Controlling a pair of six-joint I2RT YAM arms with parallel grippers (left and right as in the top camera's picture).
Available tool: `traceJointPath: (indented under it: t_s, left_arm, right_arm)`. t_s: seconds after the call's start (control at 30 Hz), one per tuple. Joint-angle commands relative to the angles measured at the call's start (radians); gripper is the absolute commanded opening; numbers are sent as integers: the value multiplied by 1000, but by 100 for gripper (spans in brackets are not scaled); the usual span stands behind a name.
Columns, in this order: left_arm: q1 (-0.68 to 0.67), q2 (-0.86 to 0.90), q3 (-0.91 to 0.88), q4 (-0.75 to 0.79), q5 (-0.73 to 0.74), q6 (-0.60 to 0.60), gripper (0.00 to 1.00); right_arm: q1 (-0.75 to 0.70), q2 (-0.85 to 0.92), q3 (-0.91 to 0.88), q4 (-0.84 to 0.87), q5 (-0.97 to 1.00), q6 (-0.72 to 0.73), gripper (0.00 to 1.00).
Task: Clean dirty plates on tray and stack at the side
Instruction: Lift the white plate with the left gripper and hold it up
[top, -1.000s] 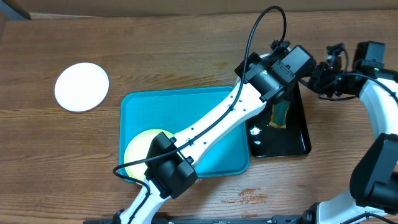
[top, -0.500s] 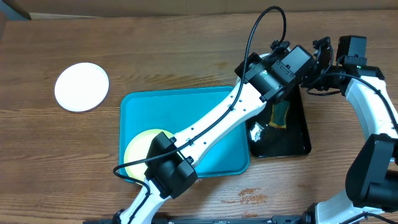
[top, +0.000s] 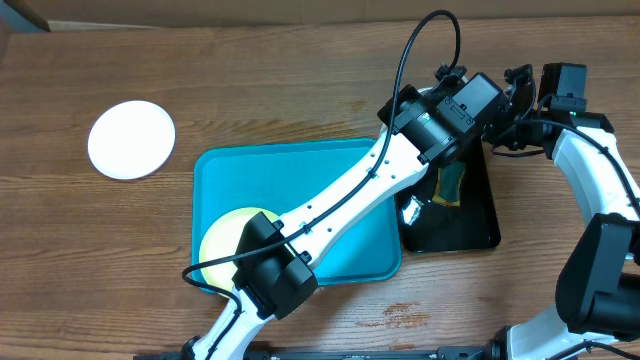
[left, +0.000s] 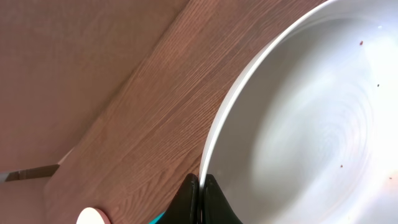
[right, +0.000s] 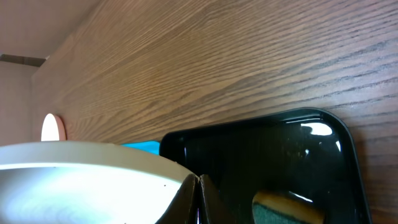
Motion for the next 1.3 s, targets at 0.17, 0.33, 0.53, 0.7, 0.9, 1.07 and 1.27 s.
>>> traceJointPath:
  t_s: [0.17,0.33,0.53,0.7,0.9,1.07,1.27]
  left_arm:
    - [6,9,29,7,5,-22,4]
    - [6,9,29,7,5,-22,4]
    - [6,9,29,9,5,-22,4]
    - [6,9,29,11,5,-22,4]
    - [6,9,29,10,5,-22,4]
    - [6,9,29,10,5,-22,4]
    - [6,9,29,10,5,-22,4]
  right_arm:
    - [1,4,-8,-36,-15,-30,14]
    - [2,4,-8,-51,-53,-30,8]
    - [2,6,-8,-29,-4,-29,8]
    - [24,9,-8,-19,-4,-25,7]
    - [47,9,-8,-7,-1,-21,4]
    - [48,9,-8,2,47,9,4]
    - [48,9,-8,29,70,13,4]
